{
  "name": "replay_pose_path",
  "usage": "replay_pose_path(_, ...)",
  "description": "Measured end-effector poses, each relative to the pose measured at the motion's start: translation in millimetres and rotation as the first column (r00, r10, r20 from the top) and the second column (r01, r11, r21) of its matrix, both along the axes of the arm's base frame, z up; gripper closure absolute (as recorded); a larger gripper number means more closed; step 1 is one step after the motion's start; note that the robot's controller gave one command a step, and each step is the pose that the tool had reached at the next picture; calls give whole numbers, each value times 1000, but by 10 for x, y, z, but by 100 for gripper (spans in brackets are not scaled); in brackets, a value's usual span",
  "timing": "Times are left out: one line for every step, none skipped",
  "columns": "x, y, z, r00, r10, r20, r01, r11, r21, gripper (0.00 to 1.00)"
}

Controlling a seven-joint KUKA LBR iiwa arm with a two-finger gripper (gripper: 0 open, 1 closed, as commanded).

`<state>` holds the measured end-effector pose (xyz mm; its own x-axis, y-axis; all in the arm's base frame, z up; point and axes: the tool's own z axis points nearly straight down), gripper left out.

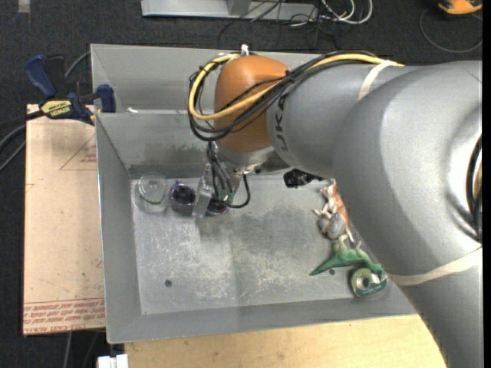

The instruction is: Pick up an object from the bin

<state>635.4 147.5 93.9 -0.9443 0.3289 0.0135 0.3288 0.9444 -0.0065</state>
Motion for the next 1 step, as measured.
replay_pose_path(22, 5, 224, 1000, 0, 8, 0, 1000, 2, 100)
